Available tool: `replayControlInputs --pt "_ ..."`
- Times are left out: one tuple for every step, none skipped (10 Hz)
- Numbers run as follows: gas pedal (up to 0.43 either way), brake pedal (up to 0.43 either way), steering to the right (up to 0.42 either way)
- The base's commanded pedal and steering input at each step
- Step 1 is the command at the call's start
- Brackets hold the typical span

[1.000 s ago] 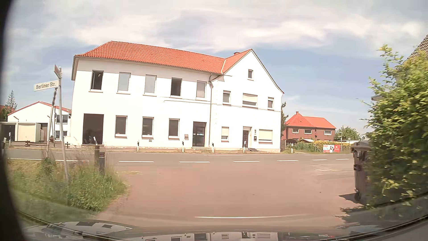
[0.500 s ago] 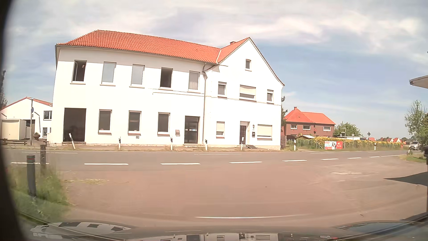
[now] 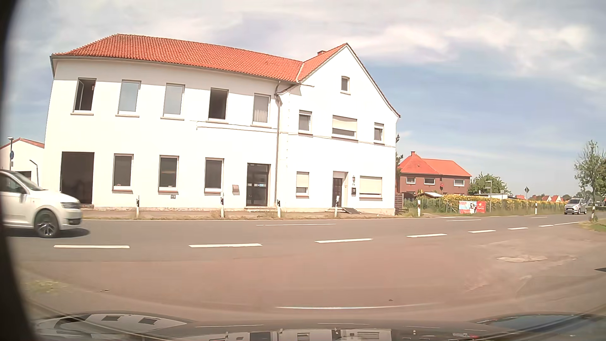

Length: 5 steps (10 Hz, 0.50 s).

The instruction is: Follow the waypoints while adhering to traffic rules and regulations

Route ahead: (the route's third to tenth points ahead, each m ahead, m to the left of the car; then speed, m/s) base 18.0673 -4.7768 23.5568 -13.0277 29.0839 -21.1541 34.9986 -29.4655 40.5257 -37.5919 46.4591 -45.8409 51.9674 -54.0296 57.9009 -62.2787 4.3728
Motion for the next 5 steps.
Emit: replayControlInputs --pt "0.0 0.0 0.065" --pt "0.0 0.0 0.067" --pt "0.02 0.0 0.074" --pt "0.098 0.0 0.087" --pt "0.197 0.0 0.099"
